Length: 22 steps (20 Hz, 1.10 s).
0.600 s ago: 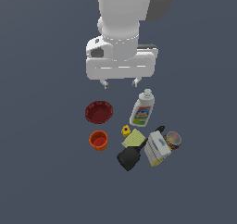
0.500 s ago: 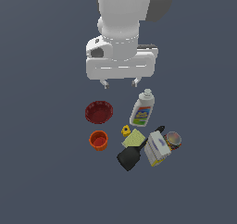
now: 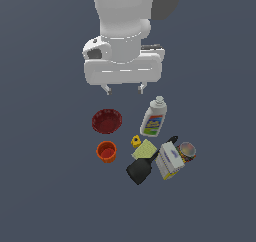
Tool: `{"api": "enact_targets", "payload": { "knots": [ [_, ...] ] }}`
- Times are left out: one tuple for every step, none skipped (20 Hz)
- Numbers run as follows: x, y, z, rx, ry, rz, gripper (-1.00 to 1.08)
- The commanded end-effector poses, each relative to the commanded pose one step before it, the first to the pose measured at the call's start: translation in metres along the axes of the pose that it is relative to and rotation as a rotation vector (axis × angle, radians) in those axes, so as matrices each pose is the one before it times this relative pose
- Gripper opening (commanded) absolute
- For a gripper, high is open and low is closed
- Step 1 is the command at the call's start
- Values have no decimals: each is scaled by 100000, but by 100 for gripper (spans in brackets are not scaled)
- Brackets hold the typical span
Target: Pick up a designated object from a clutter of objects.
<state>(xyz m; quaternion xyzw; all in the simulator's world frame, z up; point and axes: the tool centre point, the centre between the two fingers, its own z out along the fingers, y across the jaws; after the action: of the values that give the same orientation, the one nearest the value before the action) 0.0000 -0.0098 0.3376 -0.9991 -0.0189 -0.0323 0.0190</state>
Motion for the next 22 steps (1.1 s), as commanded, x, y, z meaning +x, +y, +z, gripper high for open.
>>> {"api": "enact_targets", "payload": {
  "knots": [
    [4, -30, 1, 59, 8, -47, 100],
    [-10, 3, -3, 0, 0, 0, 100],
    [40, -31, 21, -19, -18, -64, 100],
    [70, -16, 28, -14, -11, -67, 100],
    [110, -76, 56, -46, -43, -185, 100],
    [143, -91, 76, -64, -62, -233, 100],
    [179, -125, 100, -86, -86, -308, 100],
    [213, -145, 121, -101, -102, -363, 100],
    [247, -175, 144, -119, -122, -431, 100],
    [280, -198, 165, -131, -136, -486, 100],
    [314, -223, 188, -141, -149, -544, 100],
    [349, -248, 211, -150, -162, -601, 100],
    [379, -272, 234, -157, -174, -653, 100],
    [412, -302, 261, -166, -189, -717, 100],
    [445, -331, 290, -173, -204, -778, 100],
    [477, -359, 319, -176, -216, -836, 100],
    [510, -391, 350, -179, -229, -898, 100],
    [543, -424, 384, -180, -242, -962, 100],
    [574, -455, 419, -177, -253, -1020, 100],
    [604, -488, 456, -173, -263, -1079, 100],
    [634, -525, 495, -166, -275, -1142, 100],
    [662, -559, 536, -156, -283, -1196, 100]
  ]
}}
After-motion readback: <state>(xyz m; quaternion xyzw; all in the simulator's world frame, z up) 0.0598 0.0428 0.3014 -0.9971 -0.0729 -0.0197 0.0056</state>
